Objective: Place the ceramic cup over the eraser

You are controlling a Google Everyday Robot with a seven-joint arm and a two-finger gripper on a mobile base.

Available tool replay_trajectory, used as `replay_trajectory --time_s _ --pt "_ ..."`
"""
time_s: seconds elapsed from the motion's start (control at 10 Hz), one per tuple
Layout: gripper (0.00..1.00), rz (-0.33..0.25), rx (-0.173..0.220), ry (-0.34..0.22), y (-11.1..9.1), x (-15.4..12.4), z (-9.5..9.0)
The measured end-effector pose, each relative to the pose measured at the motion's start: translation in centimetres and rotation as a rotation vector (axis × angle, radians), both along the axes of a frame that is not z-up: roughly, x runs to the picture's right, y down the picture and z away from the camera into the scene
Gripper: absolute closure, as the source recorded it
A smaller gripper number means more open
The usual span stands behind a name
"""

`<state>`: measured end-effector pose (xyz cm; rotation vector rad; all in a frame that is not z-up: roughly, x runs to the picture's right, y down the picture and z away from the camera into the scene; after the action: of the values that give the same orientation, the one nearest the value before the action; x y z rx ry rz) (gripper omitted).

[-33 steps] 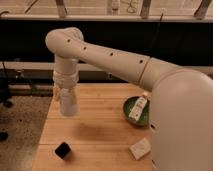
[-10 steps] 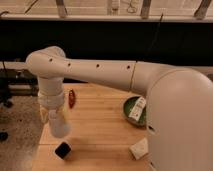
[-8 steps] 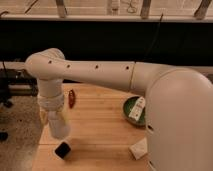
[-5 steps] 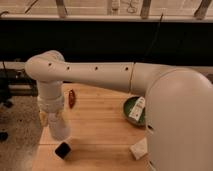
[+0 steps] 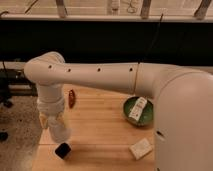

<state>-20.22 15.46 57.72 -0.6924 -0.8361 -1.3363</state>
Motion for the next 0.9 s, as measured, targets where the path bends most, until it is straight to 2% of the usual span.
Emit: replay_trajectory --time_s 0.5,0.9 --pt "0.88 0.014 0.006 -0.016 2.5 -0.3 -2.3" --pt "0.88 0.047 0.005 -0.028 4.4 -1.4 -2.4"
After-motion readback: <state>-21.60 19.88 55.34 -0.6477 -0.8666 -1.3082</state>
